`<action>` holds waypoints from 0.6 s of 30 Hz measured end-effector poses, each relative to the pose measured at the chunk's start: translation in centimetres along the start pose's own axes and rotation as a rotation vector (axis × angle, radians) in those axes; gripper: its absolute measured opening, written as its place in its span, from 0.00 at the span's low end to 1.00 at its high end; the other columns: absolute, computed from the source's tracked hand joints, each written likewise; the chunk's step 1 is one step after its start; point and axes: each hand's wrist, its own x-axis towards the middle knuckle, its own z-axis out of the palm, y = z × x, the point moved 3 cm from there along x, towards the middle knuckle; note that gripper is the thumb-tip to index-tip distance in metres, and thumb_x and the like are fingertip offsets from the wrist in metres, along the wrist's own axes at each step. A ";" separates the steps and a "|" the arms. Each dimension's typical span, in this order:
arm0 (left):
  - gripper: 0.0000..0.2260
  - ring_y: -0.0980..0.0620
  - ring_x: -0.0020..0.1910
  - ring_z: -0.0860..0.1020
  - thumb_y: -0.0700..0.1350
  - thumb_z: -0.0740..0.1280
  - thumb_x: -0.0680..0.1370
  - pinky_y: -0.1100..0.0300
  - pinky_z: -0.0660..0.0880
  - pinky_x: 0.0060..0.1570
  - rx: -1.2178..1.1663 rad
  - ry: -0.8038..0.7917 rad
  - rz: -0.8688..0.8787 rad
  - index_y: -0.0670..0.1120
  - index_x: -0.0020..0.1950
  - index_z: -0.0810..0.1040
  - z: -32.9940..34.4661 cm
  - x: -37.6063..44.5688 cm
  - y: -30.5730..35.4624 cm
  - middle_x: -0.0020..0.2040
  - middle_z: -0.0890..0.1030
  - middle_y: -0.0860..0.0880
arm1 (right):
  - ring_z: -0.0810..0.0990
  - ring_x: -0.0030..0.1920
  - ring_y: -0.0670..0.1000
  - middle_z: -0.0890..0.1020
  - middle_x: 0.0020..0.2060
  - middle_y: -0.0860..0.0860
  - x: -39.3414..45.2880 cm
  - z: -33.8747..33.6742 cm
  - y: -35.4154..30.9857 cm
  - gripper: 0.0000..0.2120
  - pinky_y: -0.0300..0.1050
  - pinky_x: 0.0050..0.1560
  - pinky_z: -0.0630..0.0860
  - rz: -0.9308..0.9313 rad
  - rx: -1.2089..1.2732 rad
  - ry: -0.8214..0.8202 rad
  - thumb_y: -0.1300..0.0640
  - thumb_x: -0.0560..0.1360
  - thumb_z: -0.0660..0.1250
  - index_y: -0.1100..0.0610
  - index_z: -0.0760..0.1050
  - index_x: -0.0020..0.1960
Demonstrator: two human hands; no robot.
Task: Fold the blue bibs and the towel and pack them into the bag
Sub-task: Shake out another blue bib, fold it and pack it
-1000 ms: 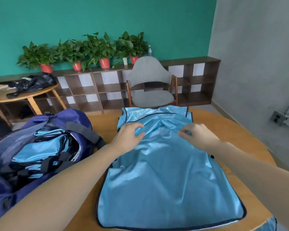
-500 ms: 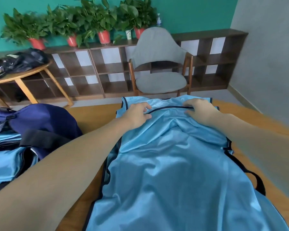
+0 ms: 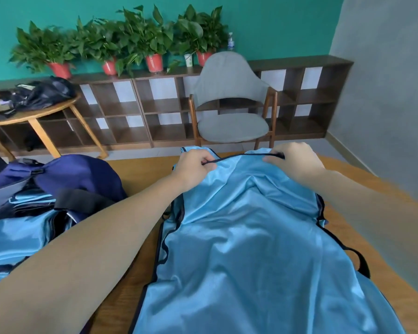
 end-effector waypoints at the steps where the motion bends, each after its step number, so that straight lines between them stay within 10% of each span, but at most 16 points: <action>1: 0.02 0.49 0.45 0.82 0.43 0.73 0.78 0.50 0.79 0.52 -0.030 0.021 0.012 0.46 0.48 0.85 -0.8 -0.9 0.6 0.42 0.85 0.50 | 0.75 0.36 0.49 0.77 0.32 0.43 -0.9 -0.9 -0.3 0.12 0.46 0.38 0.66 -0.001 0.007 0.014 0.45 0.80 0.67 0.51 0.80 0.41; 12: 0.05 0.64 0.46 0.80 0.43 0.74 0.77 0.79 0.69 0.44 0.019 0.173 0.119 0.50 0.51 0.86 -9.4 -17.2 6.2 0.45 0.85 0.56 | 0.79 0.41 0.49 0.85 0.42 0.47 -15.5 -10.2 -5.0 0.09 0.45 0.44 0.75 -0.091 -0.161 0.092 0.47 0.79 0.68 0.51 0.84 0.48; 18: 0.10 0.62 0.46 0.79 0.37 0.73 0.77 0.74 0.71 0.49 0.059 0.228 0.186 0.52 0.52 0.86 -9.2 -29.1 6.4 0.48 0.83 0.56 | 0.81 0.45 0.53 0.86 0.45 0.47 -26.8 -11.8 -5.1 0.04 0.50 0.50 0.78 -0.137 -0.227 0.183 0.53 0.78 0.71 0.51 0.84 0.48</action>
